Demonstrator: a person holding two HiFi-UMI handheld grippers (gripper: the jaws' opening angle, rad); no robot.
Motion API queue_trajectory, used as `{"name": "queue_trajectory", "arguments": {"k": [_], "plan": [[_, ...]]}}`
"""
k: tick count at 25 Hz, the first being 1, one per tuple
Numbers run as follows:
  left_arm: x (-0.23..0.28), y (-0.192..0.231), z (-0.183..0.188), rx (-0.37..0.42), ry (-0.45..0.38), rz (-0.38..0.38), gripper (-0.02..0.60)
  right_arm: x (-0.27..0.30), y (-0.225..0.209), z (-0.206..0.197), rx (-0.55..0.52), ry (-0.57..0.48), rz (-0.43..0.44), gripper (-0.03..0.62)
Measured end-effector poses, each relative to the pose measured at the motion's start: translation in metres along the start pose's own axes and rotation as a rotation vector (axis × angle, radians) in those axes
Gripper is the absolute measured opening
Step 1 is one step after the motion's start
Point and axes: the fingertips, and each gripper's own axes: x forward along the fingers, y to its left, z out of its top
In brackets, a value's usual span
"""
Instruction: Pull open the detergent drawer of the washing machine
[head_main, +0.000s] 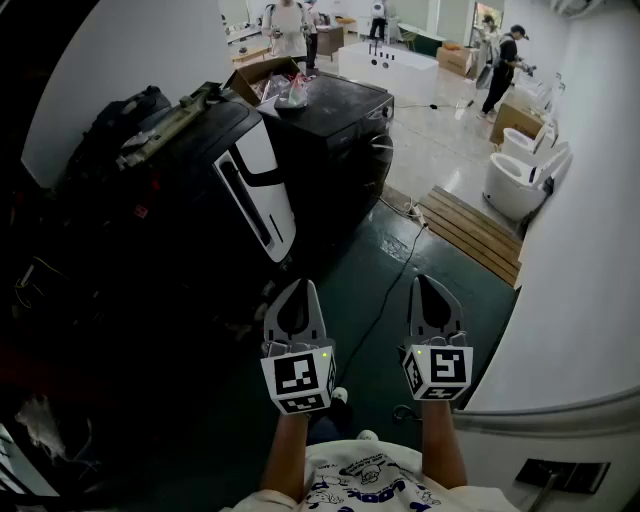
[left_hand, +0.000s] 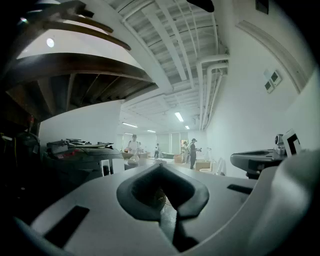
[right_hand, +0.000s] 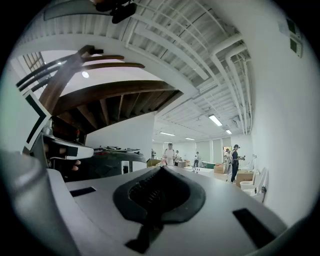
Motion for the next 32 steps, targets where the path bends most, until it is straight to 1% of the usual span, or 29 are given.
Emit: {"name": "queue_trajectory", "arguments": {"k": [9, 16, 20, 25, 32], "plan": [[0.011, 0.006, -0.006, -0.007, 0.007, -0.003, 0.014, 0.011, 0.001, -0.007, -0.002, 0.011, -0.003, 0.011], [0.038, 0.027, -0.009, -0.008, 0.013, -0.014, 0.015, 0.042, 0.010, -0.012, 0.010, 0.004, 0.001, 0.012], [0.061, 0.044, -0.009, -0.009, 0.009, -0.025, 0.015, 0.068, 0.019, -0.013, 0.028, -0.007, 0.018, 0.110], [0.094, 0.065, -0.010, -0.006, 0.006, -0.042, 0.015, 0.104, 0.030, -0.009, 0.046, -0.036, 0.034, 0.208], [0.130, 0.078, -0.021, -0.023, 0.028, -0.079, 0.014, 0.137, 0.035, -0.014, 0.057, -0.037, 0.029, 0.250]]}}
